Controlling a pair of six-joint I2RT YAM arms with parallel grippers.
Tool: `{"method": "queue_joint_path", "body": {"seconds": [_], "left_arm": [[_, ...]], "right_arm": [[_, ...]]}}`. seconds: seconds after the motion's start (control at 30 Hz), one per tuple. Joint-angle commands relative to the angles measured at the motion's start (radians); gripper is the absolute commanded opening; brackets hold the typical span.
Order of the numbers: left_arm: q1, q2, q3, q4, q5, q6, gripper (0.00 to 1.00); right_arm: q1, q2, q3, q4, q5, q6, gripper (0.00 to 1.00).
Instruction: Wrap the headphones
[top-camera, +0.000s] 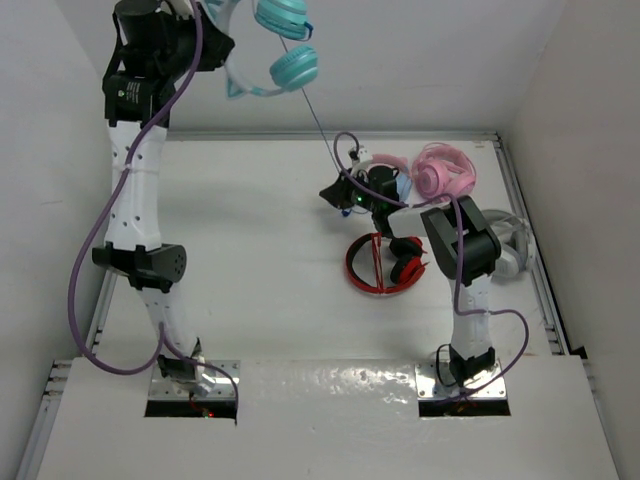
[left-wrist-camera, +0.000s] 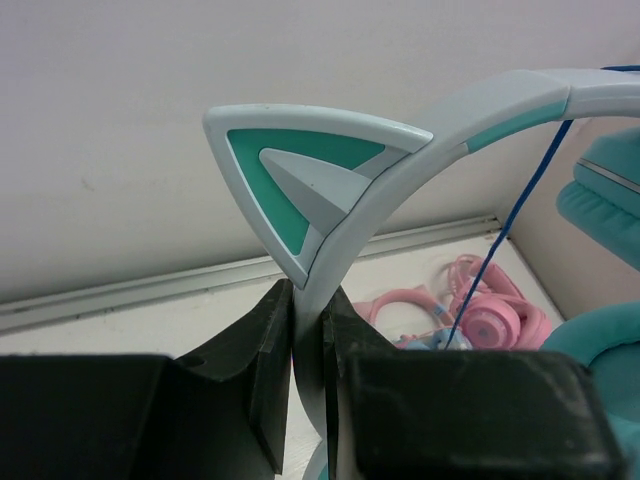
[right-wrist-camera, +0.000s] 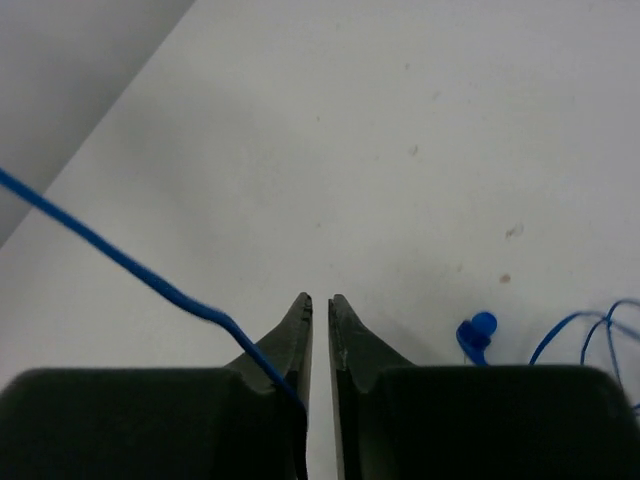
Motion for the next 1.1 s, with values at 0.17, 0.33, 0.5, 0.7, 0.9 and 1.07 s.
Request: {"method": "queue_joint_path", "body": {"seconds": [0.17,0.33,0.5,0.7,0.9,1.07], "left_arm": [[0.079,-0.031,-0.046,0.126,-0.033,-0.102,0.00],[0.121,-0.028,-0.102,0.131,-0.073,-0.193,0.00],[0.221,-0.006,-0.188,0.143,-0.072,-0.321,0.00],[0.321,0.043,-0.216,0.197,-0.223,-0.264,0.00],[0.327,0.077,-0.198,0.319,-0.395,-0.104,0.00],[0.232,0.072,-0.240,0.373,-0.507,0.099,0.00]], "right_arm": [[0.043,-0.157,-0.106,-0.053,-0.003,-0.147,0.00],[0.133,-0.216,0.014,-0.397,0.039,-0.371,0.00],[0.234,-0.194,0.123,-0.642,-0.039,-0.494,0.00],[0.300,-0.214,0.138,-0.753,-0.093,-0.569,0.00],[0.314,-0.275,0.142,-0.876,-0.128,-0.651,0.00],[0.336,-0.289,0.237,-0.950,-0.136,-0.686,0.00]]}}
